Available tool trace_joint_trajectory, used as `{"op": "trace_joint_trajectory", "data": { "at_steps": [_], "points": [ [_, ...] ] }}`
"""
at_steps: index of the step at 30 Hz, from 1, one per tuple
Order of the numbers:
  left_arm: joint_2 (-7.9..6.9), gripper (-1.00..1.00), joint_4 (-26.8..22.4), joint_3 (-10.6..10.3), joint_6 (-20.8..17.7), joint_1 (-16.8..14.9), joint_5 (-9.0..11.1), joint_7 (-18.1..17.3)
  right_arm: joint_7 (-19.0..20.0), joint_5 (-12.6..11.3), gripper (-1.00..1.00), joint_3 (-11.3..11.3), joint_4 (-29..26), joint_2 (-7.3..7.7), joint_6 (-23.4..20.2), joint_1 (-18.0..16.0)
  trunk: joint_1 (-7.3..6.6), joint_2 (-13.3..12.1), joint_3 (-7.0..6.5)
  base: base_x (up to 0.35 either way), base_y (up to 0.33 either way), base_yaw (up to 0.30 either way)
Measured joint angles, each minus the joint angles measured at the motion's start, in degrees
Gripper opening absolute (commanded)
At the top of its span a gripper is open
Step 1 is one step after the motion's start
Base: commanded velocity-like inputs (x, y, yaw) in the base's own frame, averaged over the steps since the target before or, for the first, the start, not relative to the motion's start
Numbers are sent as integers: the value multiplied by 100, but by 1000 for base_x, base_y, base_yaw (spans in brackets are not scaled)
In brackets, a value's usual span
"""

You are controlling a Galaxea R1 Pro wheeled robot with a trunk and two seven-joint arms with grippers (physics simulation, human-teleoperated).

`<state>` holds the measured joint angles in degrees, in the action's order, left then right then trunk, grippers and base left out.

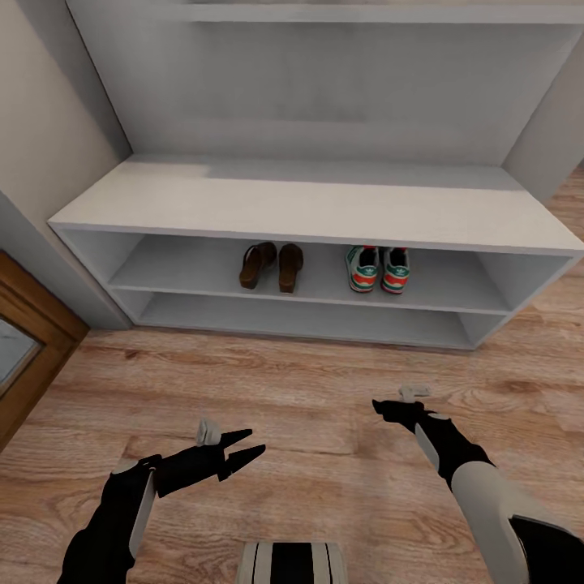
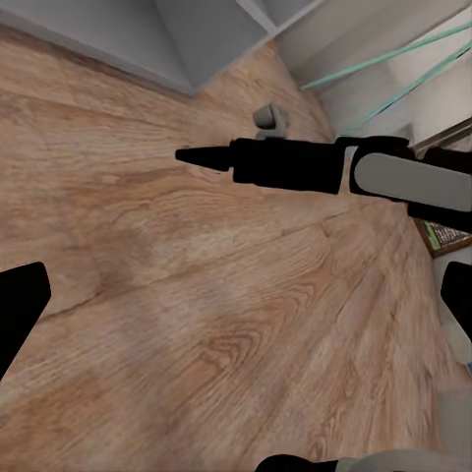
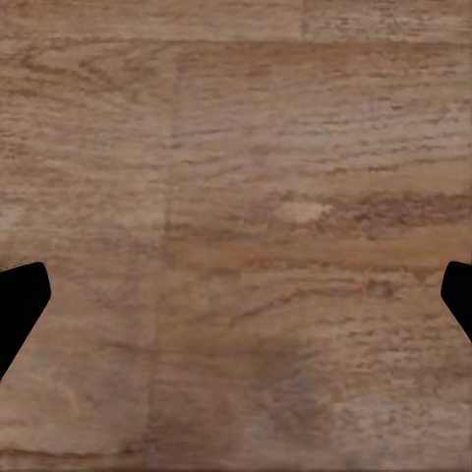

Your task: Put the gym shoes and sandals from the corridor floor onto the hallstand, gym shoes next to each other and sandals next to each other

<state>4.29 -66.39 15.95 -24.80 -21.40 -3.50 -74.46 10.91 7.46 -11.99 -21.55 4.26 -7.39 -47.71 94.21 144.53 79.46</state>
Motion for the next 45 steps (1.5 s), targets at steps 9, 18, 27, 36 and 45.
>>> {"op": "trace_joint_trajectory", "data": {
  "at_steps": [9, 18, 27, 36, 45],
  "points": [
    [-2, 100, 0, 1, 0, 0, 0, 0, 3, 2, 100, 0, 136, 0, 154, 0, 0, 0, 0, 0, 0, 0],
    [0, 100, 0, 1, 0, 0, 0, 0, 3, 2, 100, 0, 257, -1, 214, 0, 0, 0, 0, 0, 0, 0],
    [1, 100, 0, 1, 0, 0, 0, 0, 2, 2, 100, 0, 270, -1, 216, 0, 0, 0, 0, 0, 0, 0],
    [1, 100, 0, -5, 0, 0, 0, -1, 2, 2, 100, 0, 269, -1, 216, 0, -8, -4, -66, 0, 0, 0],
    [3, 100, 0, -1, 0, 0, 0, 0, 2, 3, 100, 0, 269, -16, 214, 0, -31, -16, -265, 0, 0, 0]
  ]
}}
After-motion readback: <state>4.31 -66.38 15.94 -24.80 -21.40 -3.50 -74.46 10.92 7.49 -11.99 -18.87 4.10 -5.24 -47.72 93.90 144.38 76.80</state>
